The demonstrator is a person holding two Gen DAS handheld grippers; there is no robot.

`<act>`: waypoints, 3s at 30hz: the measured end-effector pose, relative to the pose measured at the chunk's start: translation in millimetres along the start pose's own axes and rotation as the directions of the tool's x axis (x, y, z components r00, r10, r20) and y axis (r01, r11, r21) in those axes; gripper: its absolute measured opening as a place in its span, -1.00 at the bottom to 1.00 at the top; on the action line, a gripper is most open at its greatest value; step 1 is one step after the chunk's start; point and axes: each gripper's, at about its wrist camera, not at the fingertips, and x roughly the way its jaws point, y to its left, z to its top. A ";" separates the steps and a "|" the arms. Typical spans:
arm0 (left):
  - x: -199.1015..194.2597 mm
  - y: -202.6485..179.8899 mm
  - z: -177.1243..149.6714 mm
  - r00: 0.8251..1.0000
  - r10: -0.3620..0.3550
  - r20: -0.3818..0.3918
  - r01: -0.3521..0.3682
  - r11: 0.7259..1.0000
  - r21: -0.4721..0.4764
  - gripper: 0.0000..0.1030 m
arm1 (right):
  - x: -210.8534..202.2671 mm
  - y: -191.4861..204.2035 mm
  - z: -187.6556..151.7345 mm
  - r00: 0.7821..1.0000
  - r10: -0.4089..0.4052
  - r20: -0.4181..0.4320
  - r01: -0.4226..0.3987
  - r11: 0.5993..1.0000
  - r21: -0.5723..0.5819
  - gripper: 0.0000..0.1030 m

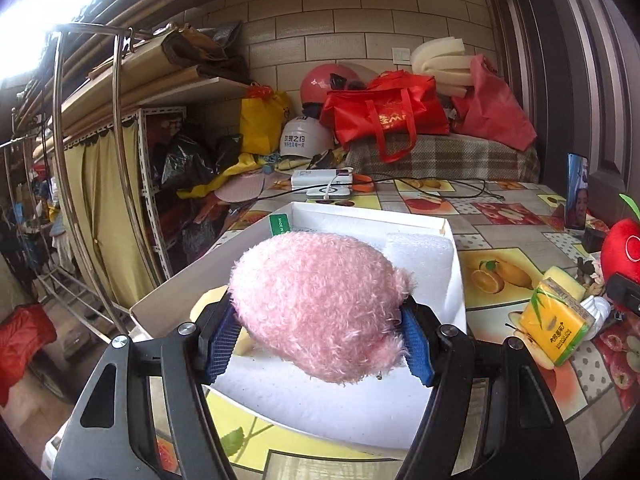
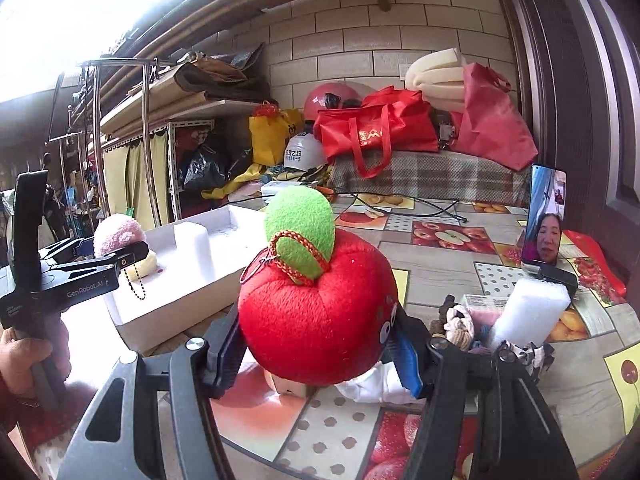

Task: Organize soft objects
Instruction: 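Lower the plush ball and plush apple into the white tray and release both, then grasp the yellow juice carton with the left tool while the right tool grasps the leopard-print cloth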

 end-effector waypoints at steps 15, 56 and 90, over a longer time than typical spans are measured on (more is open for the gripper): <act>52.4 72.3 11.8 0.997 0.061 -0.042 -0.070 0.968 -0.239 0.36 | 80.5 90.7 20.2 0.980 0.164 -0.110 -0.172 0.983 -0.068 0.21; 19.3 -21.4 10.3 0.999 0.011 0.033 -0.009 0.998 -0.056 1.00 | 15.5 63.0 11.4 0.995 0.090 0.049 -0.083 0.989 -0.118 0.86; 75.7 -181.5 -7.5 0.798 -0.372 -0.475 0.414 0.910 -0.016 0.28 | 12.5 -157.3 -32.8 0.940 -0.096 -0.328 0.232 0.884 0.407 0.45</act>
